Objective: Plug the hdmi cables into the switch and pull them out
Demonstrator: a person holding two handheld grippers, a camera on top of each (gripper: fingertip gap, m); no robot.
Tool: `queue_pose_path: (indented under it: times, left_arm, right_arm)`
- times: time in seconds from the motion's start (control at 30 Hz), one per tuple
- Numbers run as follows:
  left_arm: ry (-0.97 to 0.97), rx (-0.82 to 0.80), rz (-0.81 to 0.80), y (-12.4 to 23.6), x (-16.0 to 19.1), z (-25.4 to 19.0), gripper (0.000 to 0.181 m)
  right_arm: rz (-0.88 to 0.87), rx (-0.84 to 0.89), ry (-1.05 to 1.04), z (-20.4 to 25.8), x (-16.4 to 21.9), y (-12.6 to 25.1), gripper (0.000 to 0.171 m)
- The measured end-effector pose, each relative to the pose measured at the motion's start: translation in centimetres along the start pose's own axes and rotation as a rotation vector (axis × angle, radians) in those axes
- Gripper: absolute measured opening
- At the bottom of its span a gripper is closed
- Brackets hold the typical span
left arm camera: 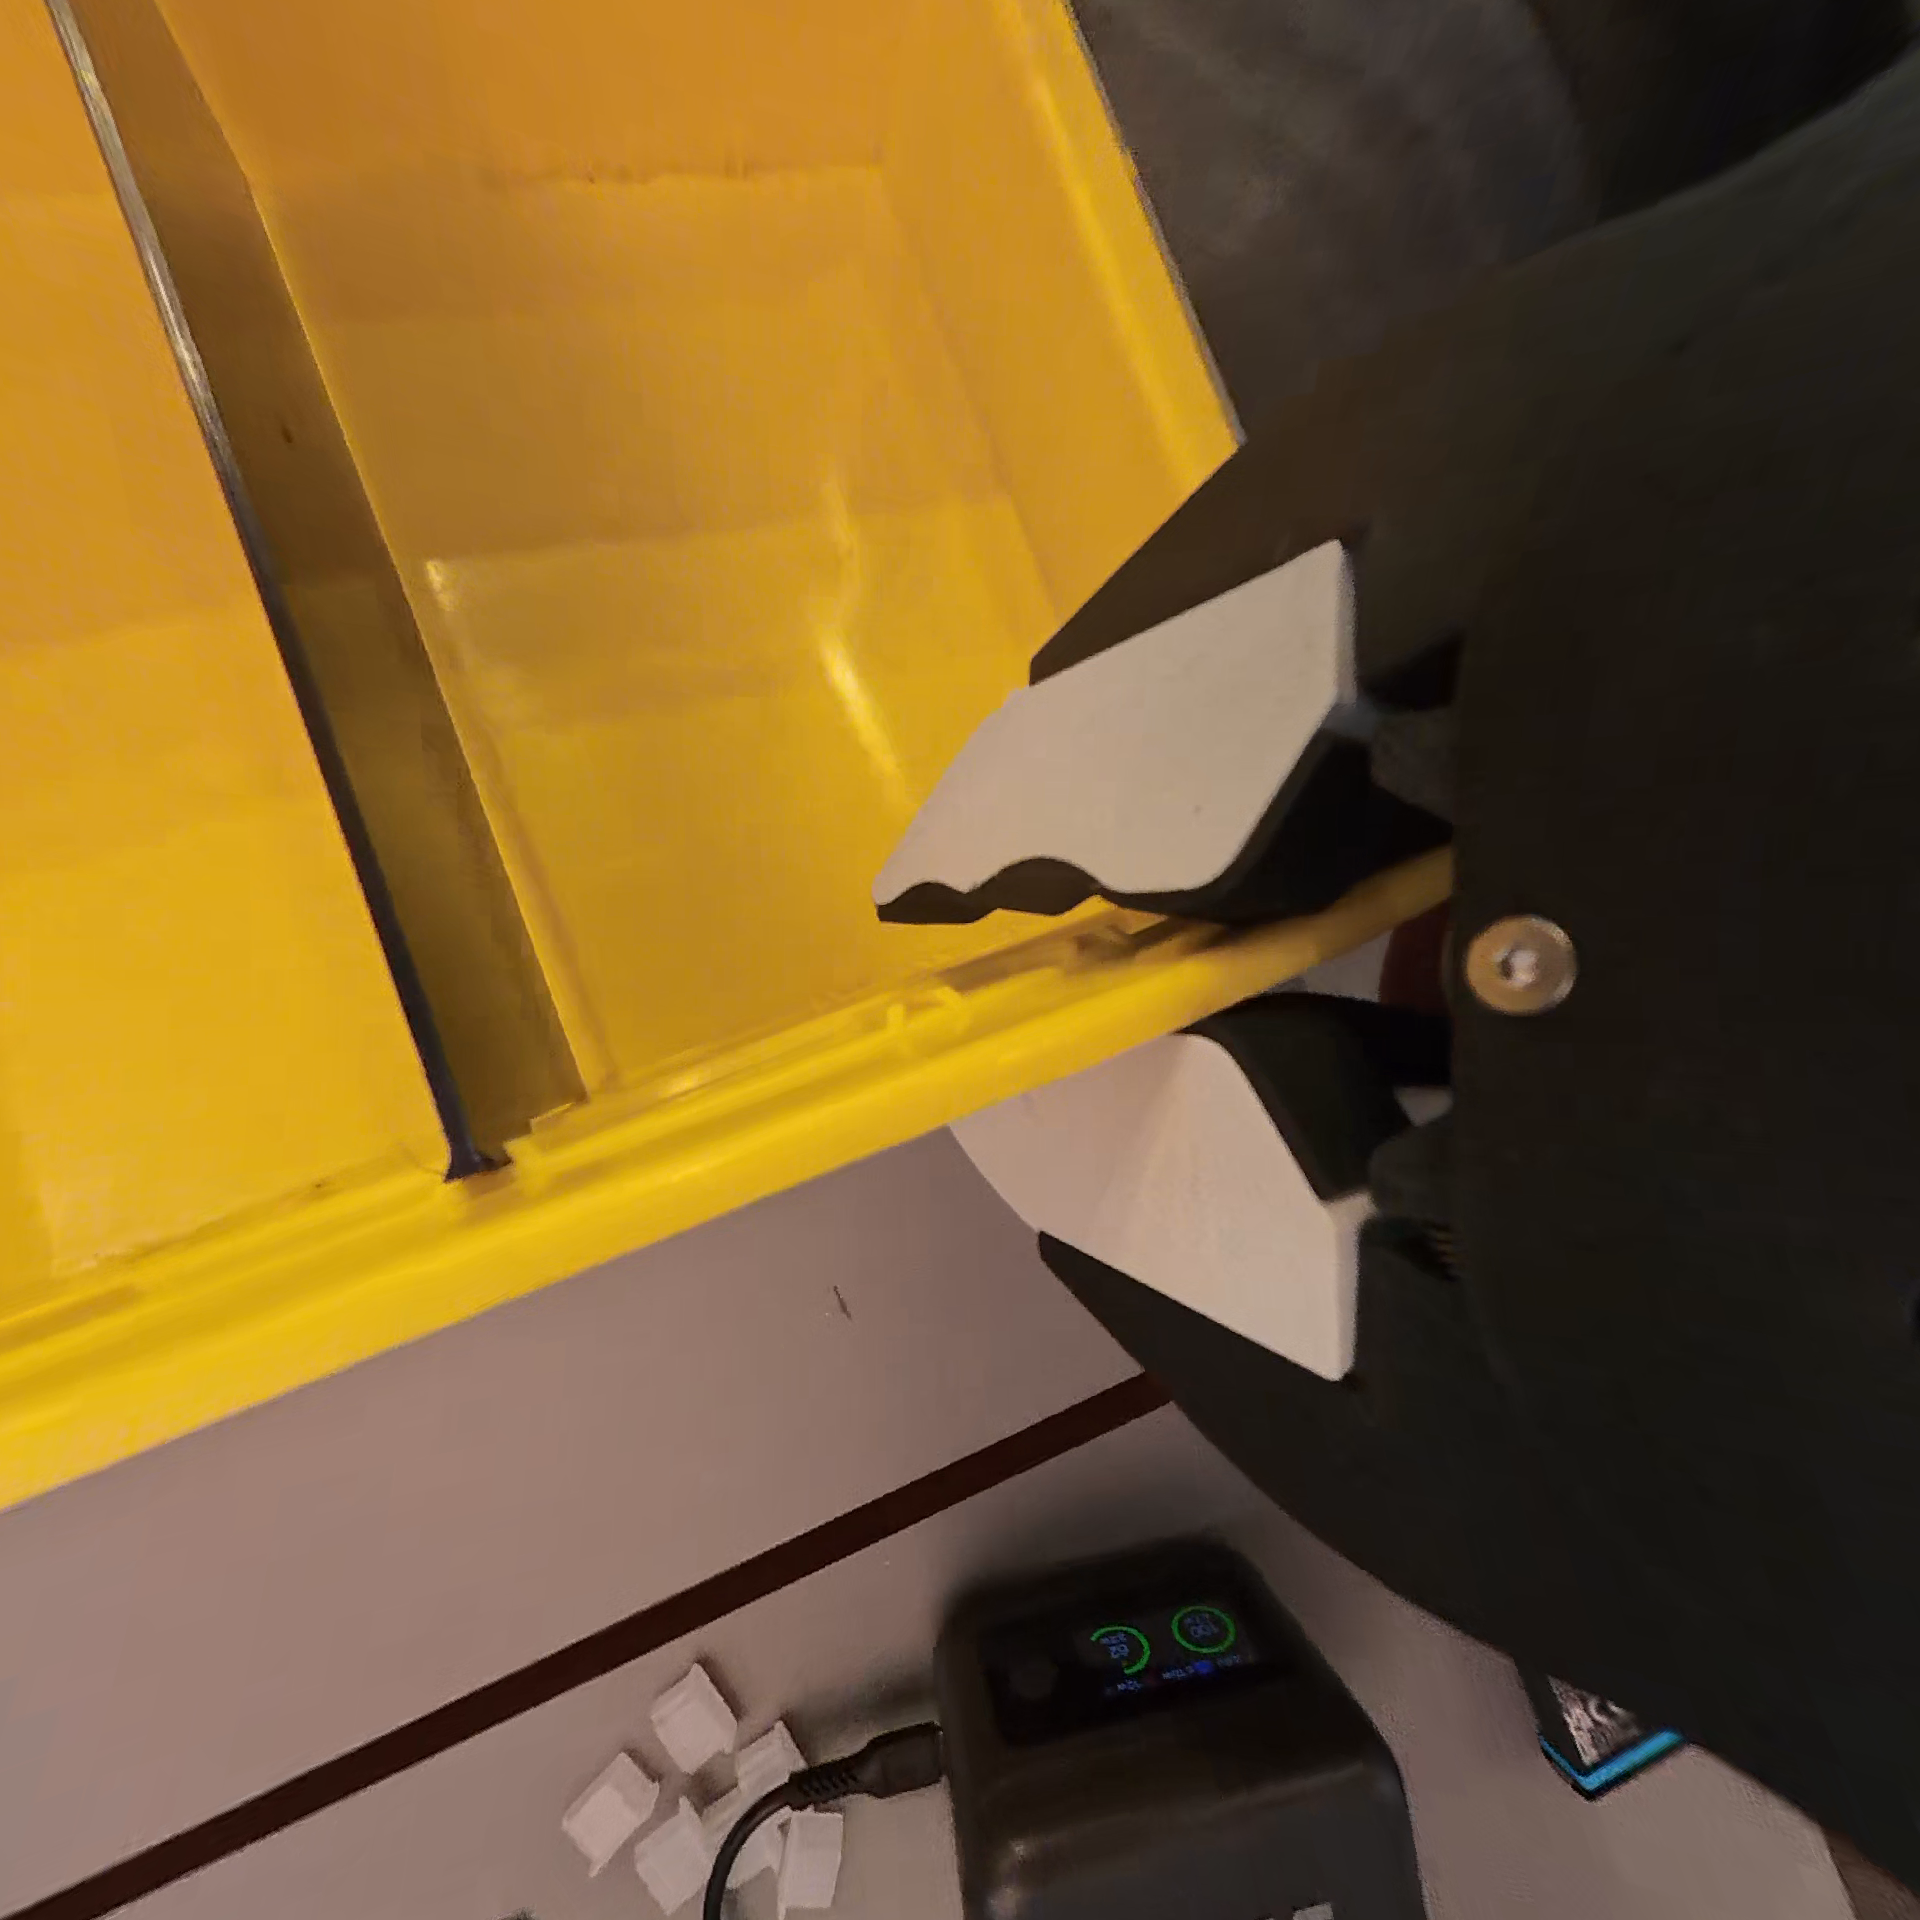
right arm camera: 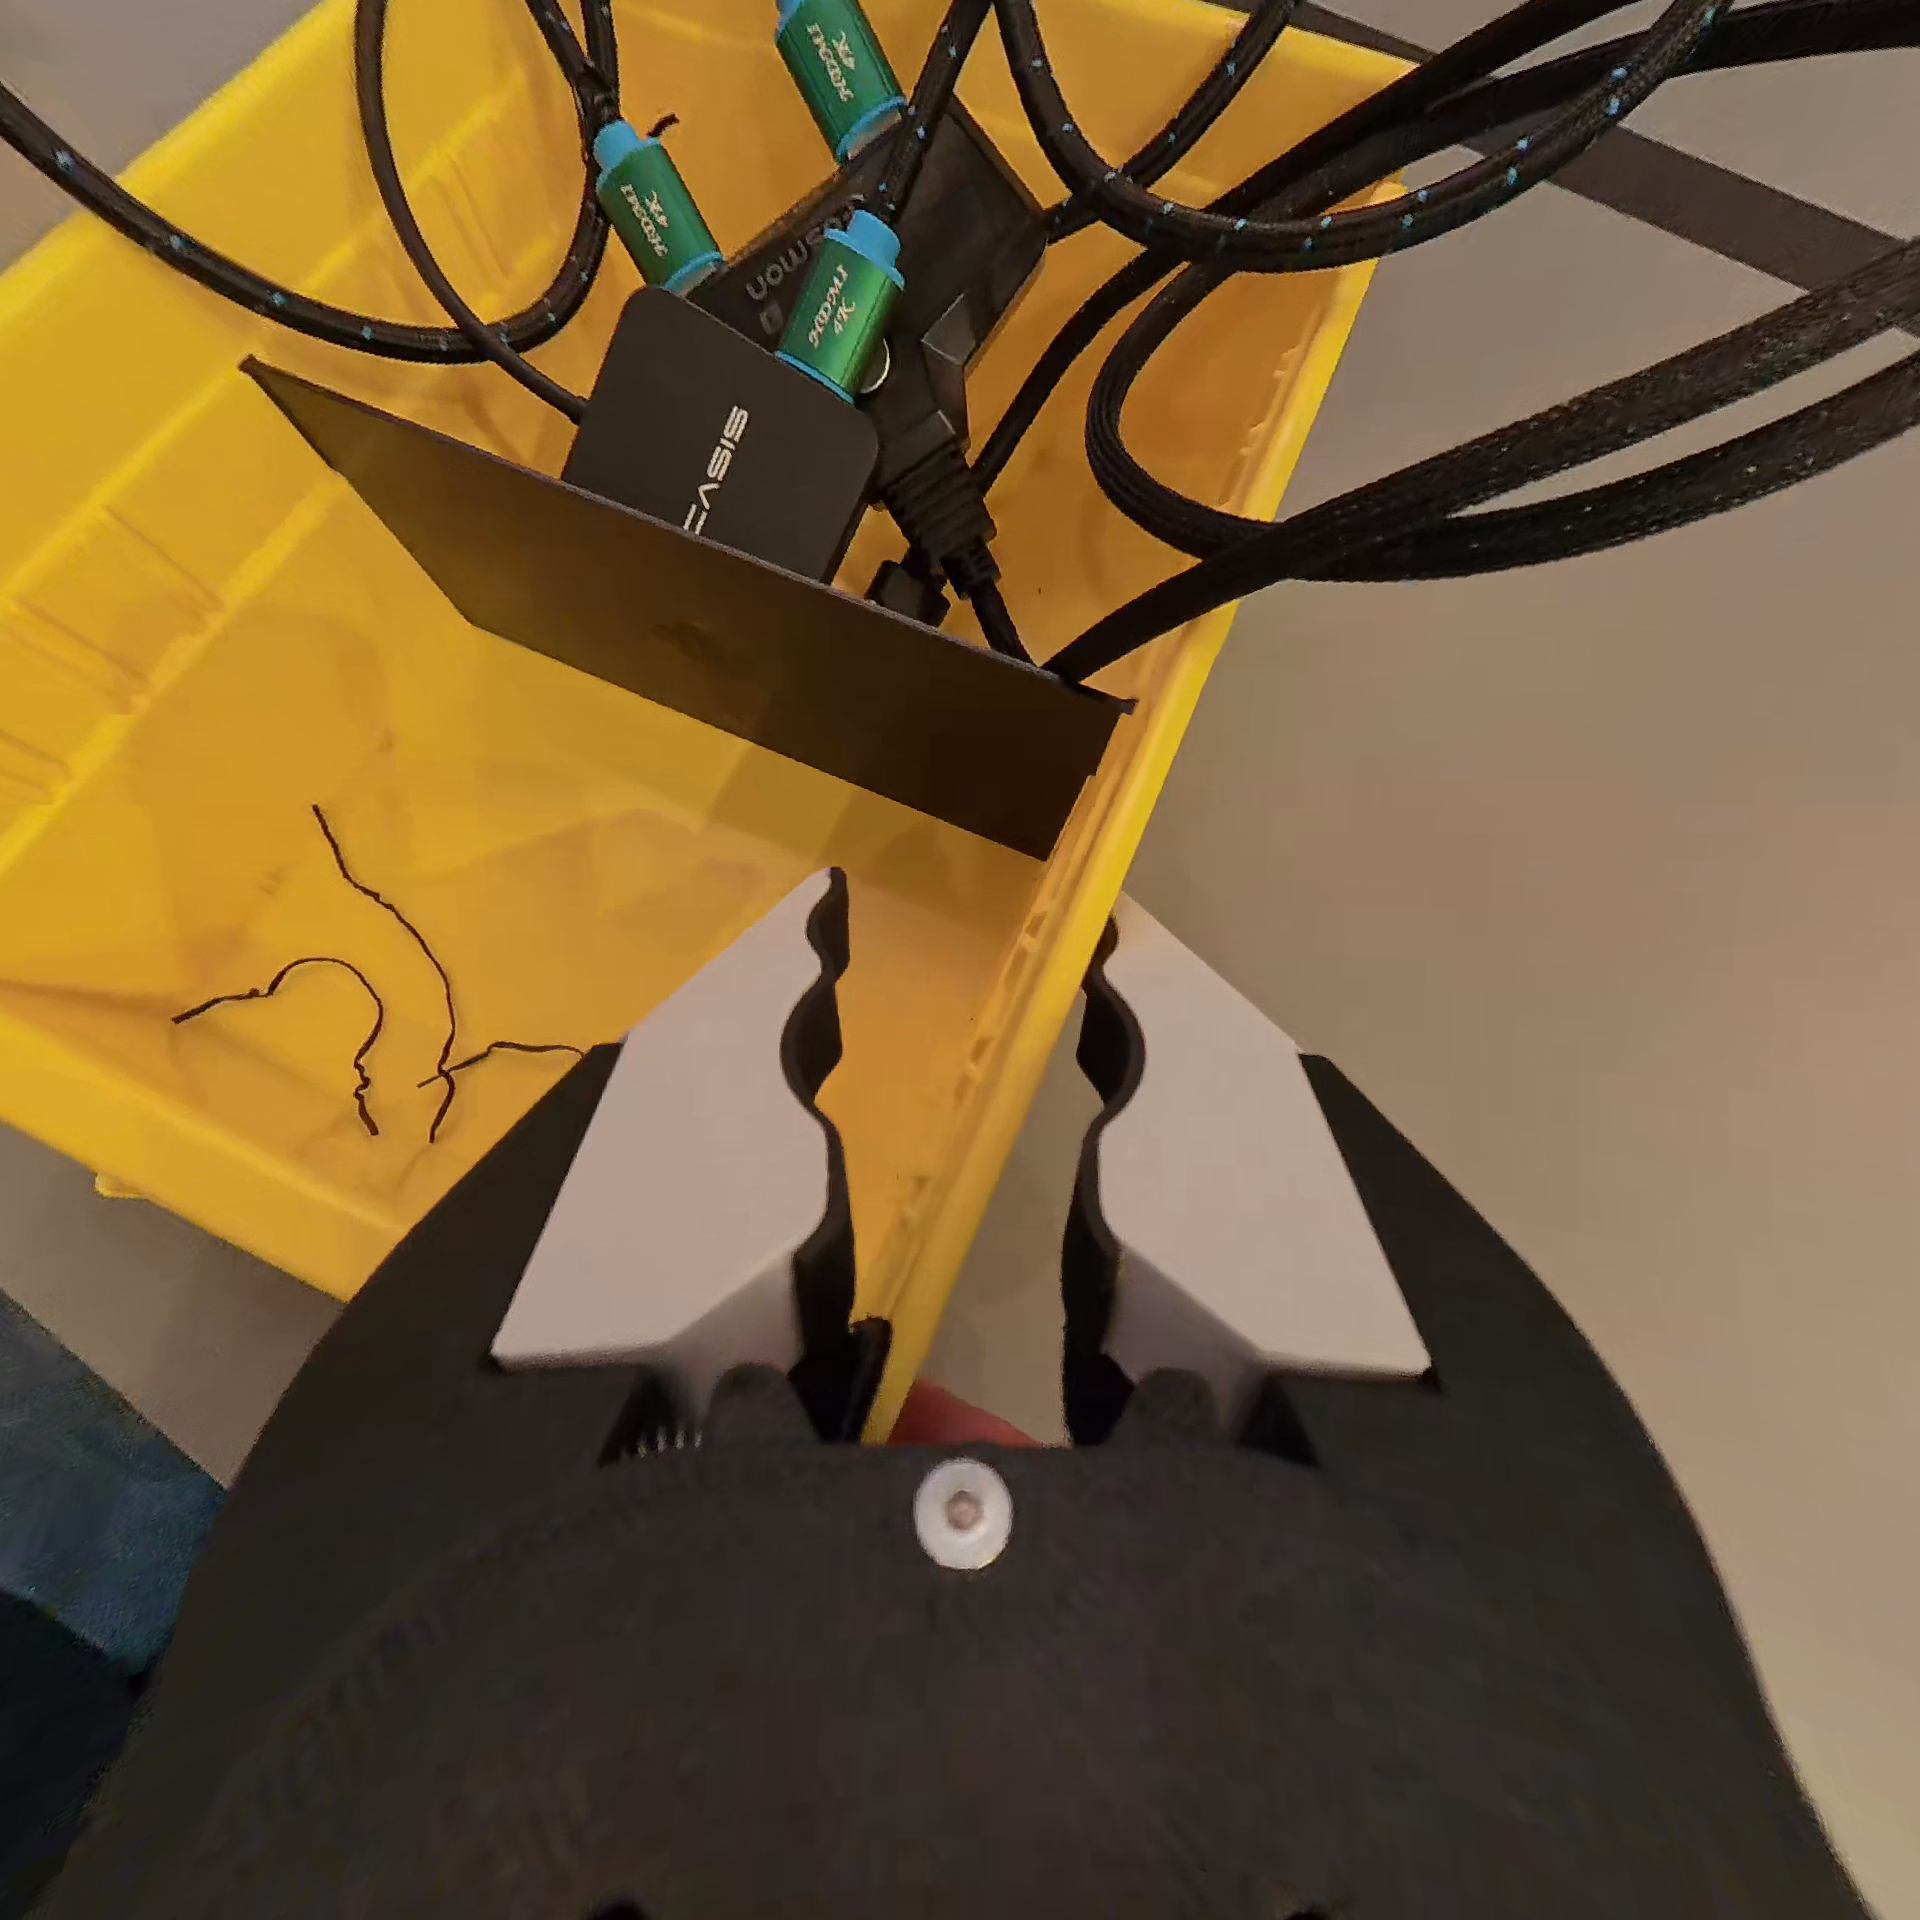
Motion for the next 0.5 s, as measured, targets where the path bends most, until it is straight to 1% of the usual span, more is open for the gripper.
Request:
queue_pose_path:
  times: [0.13,0.23,0.3,0.4,0.5]
  left_arm:
    - [0.041,0.006,-0.083,0.8,-0.2,-0.1,0.011]
    - [0.059,-0.003,-0.158,2.2,-0.6,0.0,0.011]
    - [0.085,-0.009,-0.213,3.5,-0.9,0.0,0.011]
    - [0.119,-0.008,-0.301,5.7,-1.2,0.2,0.011]
    - [0.111,-0.024,-0.392,8.7,-1.6,0.1,0.011]
  right_arm:
    - [-0.042,-0.038,0.017,3.4,-1.9,-3.2,0.046]
    - [-0.068,-0.091,0.042,6.6,-3.4,-5.9,0.057]
    - [-0.088,-0.137,0.056,8.9,-4.4,-7.8,0.067]
    - [-0.090,-0.188,0.078,12.3,-6.1,-10.6,0.076]
    - [-0.084,-0.252,0.131,16.2,-7.7,-13.6,0.088]
Point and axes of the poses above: each gripper's, where its closed fingertips meet, y back along the fingers, x out of its underside, z = x × y across the jaws, the point moved 5 cm from there along y, back along the fingers, and after that the axes turned 14 degrees about -x, right-handed, at the moved point
